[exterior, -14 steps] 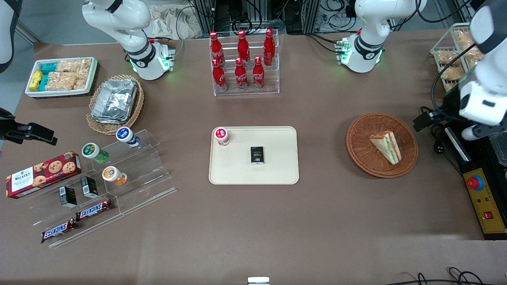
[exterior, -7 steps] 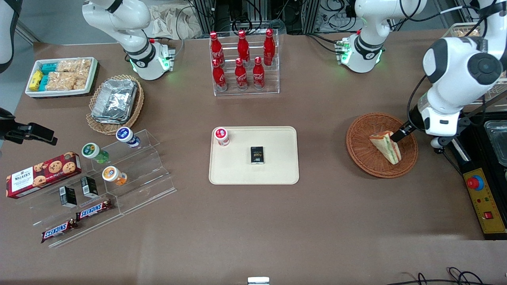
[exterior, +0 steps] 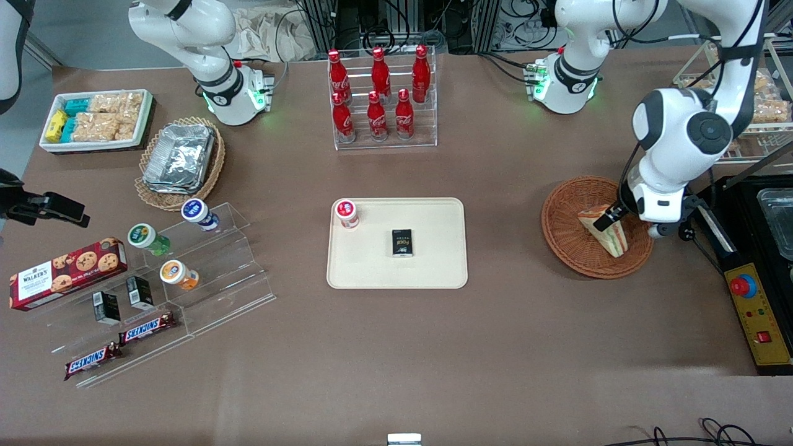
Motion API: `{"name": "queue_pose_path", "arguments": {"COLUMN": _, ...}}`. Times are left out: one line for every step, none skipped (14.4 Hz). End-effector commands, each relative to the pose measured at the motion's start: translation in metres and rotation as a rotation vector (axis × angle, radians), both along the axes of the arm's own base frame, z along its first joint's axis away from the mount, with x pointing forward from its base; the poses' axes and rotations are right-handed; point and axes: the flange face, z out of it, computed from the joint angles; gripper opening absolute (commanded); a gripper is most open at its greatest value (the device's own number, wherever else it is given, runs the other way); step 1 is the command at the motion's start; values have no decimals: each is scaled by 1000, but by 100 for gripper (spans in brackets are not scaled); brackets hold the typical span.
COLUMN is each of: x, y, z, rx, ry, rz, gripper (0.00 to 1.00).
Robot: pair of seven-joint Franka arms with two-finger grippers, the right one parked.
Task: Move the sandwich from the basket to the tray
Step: 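Close the left gripper on the sandwich and lift it from the basket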
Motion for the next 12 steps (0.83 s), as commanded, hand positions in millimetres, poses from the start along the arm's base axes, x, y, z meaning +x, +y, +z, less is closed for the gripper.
{"name": "queue_pose_path", "arguments": {"x": -2, "y": 11, "z": -22, "rx": 2, "ry": -20, "rz": 35, "gripper": 100}}
{"name": "queue_pose_path", "arguments": {"x": -2, "y": 11, "z": -28, "rx": 0, "ry": -23, "rz": 35, "gripper": 100}}
{"name": "queue_pose_path", "arguments": {"x": 0, "y": 11, "z": -35, "rx": -1, "ry": -23, "rz": 37, "gripper": 100}}
{"name": "queue_pose_path", "arguments": {"x": 0, "y": 11, "z": -40, "rx": -2, "ry": -28, "rz": 37, "gripper": 100}}
{"name": "queue_pose_path", "arguments": {"x": 0, "y": 11, "z": -47, "rx": -3, "ry": -21, "rz": 38, "gripper": 100}}
{"name": "queue_pose_path", "arguments": {"x": 0, "y": 11, "z": -52, "rx": -4, "ry": -23, "rz": 38, "gripper": 100}}
{"name": "queue_pose_path", "arguments": {"x": -1, "y": 11, "z": -57, "rx": -4, "ry": -18, "rz": 38, "gripper": 100}}
{"name": "queue_pose_path", "arguments": {"x": -2, "y": 11, "z": -61, "rx": -5, "ry": -17, "rz": 38, "gripper": 98}}
{"name": "queue_pose_path", "arguments": {"x": -2, "y": 11, "z": -64, "rx": -5, "ry": -17, "rz": 38, "gripper": 79}}
{"name": "queue_pose_path", "arguments": {"x": -3, "y": 11, "z": -64, "rx": -5, "ry": -15, "rz": 38, "gripper": 40}}
{"name": "queue_pose_path", "arguments": {"x": -3, "y": 11, "z": -65, "rx": -4, "ry": -14, "rz": 33, "gripper": 0}}
{"name": "queue_pose_path", "arguments": {"x": -2, "y": 10, "z": -65, "rx": -3, "ry": -14, "rz": 27, "gripper": 0}}
